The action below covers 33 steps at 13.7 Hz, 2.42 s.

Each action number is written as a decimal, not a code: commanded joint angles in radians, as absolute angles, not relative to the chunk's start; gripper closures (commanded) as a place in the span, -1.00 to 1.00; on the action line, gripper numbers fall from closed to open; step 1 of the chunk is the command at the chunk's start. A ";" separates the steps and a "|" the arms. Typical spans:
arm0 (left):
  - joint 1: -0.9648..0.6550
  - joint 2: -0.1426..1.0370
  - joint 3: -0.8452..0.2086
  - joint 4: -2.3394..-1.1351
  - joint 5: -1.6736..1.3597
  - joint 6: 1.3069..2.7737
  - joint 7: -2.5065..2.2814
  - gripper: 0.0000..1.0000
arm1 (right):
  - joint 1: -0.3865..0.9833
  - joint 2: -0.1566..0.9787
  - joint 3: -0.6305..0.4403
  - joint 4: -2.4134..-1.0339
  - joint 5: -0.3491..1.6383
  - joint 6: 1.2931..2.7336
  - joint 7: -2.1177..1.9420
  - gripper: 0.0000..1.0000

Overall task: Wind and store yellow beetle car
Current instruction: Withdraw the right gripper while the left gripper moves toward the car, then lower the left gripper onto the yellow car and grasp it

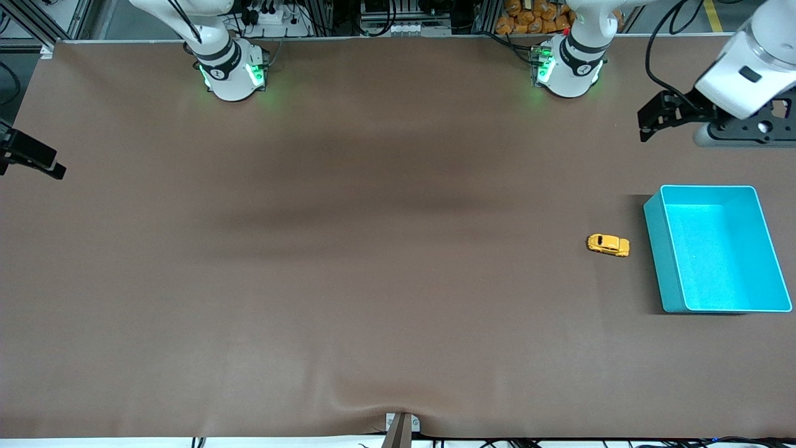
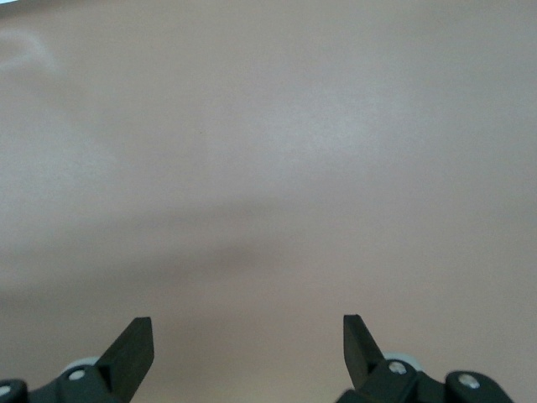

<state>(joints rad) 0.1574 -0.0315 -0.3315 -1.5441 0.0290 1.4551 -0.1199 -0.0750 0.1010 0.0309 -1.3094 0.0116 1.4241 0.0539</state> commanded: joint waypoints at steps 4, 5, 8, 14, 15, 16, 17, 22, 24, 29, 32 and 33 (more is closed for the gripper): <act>0.216 0.081 -0.328 -1.531 0.052 1.454 -0.120 -1.00 | -0.087 0.040 0.021 -1.393 0.003 1.453 0.023 -1.00; 0.242 0.127 -0.327 -1.529 0.054 1.454 -0.121 -1.00 | -0.087 0.038 0.021 -1.393 0.003 1.451 0.023 -1.00; 0.324 0.222 -0.321 -1.510 0.040 1.474 -0.161 -1.00 | -0.086 0.044 0.021 -1.391 0.003 1.450 0.029 -1.00; 0.138 0.316 -0.344 -1.509 0.242 1.463 -0.296 -1.00 | -0.086 0.051 0.021 -1.388 0.003 1.454 0.029 -1.00; 0.135 0.334 -0.344 -1.516 0.233 1.474 -0.363 -1.00 | -0.084 0.052 0.021 -1.388 0.000 1.456 0.028 -1.00; 0.137 0.360 -0.350 -1.529 0.229 1.500 -0.446 -1.00 | -0.084 0.052 0.021 -1.390 0.000 1.457 0.026 -1.00; 0.137 0.362 -0.351 -1.578 0.229 1.549 -0.510 -1.00 | -0.086 0.052 0.021 -1.390 0.000 1.457 0.025 -1.00; 0.186 0.339 -0.351 -1.807 0.219 1.866 -0.714 -1.00 | -0.089 0.054 0.020 -1.390 -0.009 1.457 0.029 -1.00; 0.208 0.334 -0.351 -1.903 0.219 2.006 -0.787 -1.00 | -0.090 0.054 0.020 -1.390 -0.011 1.457 0.029 -1.00; 0.276 0.322 -0.351 -2.084 0.219 2.294 -0.965 -1.00 | -0.092 0.054 0.018 -1.390 -0.017 1.457 0.029 -1.00; 0.325 0.325 -0.353 -2.163 0.219 2.451 -1.049 -1.00 | -0.098 0.054 0.018 -1.391 -0.017 1.454 0.029 -1.00; 0.331 0.333 -0.353 -2.175 0.219 2.486 -1.089 -1.00 | -0.098 0.054 0.018 -1.391 -0.017 1.453 0.032 -1.00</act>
